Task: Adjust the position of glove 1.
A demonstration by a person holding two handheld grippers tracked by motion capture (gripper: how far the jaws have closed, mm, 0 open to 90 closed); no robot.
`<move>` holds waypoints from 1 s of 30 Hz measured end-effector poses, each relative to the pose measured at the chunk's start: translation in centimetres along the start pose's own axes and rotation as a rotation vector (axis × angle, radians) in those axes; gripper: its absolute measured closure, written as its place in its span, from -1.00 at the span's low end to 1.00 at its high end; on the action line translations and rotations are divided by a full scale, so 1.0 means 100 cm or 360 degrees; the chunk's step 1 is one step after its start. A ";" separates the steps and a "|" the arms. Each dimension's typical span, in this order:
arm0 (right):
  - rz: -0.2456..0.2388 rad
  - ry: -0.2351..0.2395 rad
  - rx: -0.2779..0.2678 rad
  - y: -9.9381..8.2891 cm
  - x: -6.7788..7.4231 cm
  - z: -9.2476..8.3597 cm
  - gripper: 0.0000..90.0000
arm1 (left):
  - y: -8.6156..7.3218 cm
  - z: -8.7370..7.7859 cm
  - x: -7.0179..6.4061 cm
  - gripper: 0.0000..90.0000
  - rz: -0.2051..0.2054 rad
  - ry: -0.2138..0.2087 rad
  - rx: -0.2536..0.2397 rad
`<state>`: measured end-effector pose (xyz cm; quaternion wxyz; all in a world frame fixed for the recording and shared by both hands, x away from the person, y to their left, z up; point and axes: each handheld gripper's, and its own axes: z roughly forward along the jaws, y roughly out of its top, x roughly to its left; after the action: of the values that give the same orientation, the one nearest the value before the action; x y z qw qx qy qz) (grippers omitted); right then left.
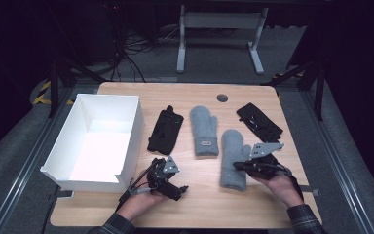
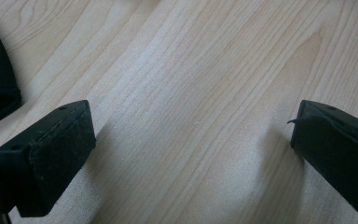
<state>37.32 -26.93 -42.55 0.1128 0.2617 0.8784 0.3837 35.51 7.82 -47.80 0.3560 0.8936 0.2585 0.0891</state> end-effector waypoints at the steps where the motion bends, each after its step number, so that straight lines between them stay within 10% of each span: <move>1: 0.0028 -0.0028 -0.0008 0.000 -0.008 -0.001 1.00 | 0.000 0.000 0.000 -1.00 0.0000 0.0000 0.0000; 14: 0.0229 -0.0344 -0.0011 -0.004 -0.083 0.011 1.00 | 0.000 0.000 0.000 -1.00 0.0002 -0.0001 0.0000; 30: 0.0209 -0.0225 0.0093 -0.019 -0.087 0.016 1.00 | 0.000 0.000 0.000 -1.00 0.0022 -0.0014 -0.0006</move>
<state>44.50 -31.75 -45.07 0.1415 0.3482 0.8600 0.3452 35.50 7.76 -47.81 0.3582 0.8950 0.2507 0.0882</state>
